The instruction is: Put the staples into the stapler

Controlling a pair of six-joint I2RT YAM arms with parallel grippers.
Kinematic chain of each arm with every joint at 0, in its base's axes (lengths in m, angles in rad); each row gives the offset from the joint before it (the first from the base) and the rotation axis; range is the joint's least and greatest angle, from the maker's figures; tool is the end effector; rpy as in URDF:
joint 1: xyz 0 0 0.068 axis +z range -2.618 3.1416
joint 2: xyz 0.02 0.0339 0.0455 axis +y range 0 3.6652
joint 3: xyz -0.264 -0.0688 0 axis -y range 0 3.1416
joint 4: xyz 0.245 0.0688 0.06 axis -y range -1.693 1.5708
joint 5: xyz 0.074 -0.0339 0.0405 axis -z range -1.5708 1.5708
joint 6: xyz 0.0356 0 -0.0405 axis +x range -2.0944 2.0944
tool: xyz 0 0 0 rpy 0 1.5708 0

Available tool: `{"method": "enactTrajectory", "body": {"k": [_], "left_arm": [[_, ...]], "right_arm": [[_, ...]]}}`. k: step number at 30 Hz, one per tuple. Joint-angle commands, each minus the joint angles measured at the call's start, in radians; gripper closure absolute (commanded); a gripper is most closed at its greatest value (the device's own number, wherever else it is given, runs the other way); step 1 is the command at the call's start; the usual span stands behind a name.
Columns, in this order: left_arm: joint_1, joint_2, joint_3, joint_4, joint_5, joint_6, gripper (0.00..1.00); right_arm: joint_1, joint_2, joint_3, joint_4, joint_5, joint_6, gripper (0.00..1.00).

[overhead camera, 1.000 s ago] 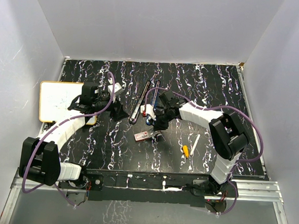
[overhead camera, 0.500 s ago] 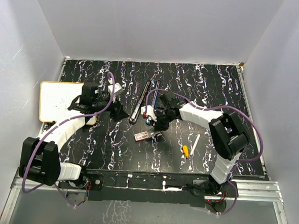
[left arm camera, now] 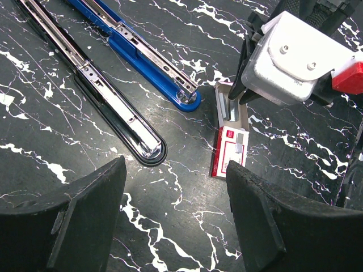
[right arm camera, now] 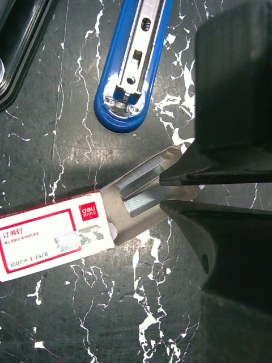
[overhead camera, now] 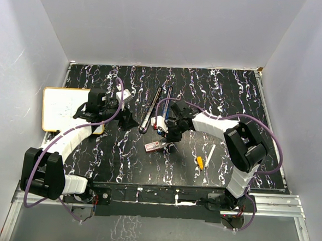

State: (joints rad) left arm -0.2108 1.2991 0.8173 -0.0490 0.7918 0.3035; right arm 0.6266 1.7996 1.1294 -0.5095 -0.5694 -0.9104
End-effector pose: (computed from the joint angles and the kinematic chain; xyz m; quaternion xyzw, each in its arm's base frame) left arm 0.2680 -0.0832 0.2573 0.3890 0.7256 -0.3131 0.4735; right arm 0.2713 0.2201 0.1693 -0.6936 0.6389 0.2464 0.2236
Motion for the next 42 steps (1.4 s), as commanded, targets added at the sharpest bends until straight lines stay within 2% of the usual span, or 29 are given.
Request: {"method": "enactTrajectory", "body": {"k": [1,15,24,36,42], "left_arm": [[0.011,-0.043,-0.004,0.009,0.015,0.008,0.31],[0.01,-0.045,-0.005,0.006,0.015,0.008,0.31],[0.011,-0.051,-0.008,0.009,0.017,0.011,0.31],[0.012,-0.057,-0.011,0.006,0.019,0.016,0.31],[0.011,-0.057,-0.011,0.007,0.021,0.017,0.31]], "right_arm": [[0.013,-0.003,-0.006,0.039,0.017,-0.018,0.8],[0.042,0.003,-0.024,0.066,0.068,-0.012,0.85],[0.041,-0.034,0.007,0.008,0.022,0.017,0.92],[0.04,-0.111,0.014,0.055,0.016,0.1,0.92],[0.041,-0.094,0.007,0.086,0.044,0.116,0.86]]}}
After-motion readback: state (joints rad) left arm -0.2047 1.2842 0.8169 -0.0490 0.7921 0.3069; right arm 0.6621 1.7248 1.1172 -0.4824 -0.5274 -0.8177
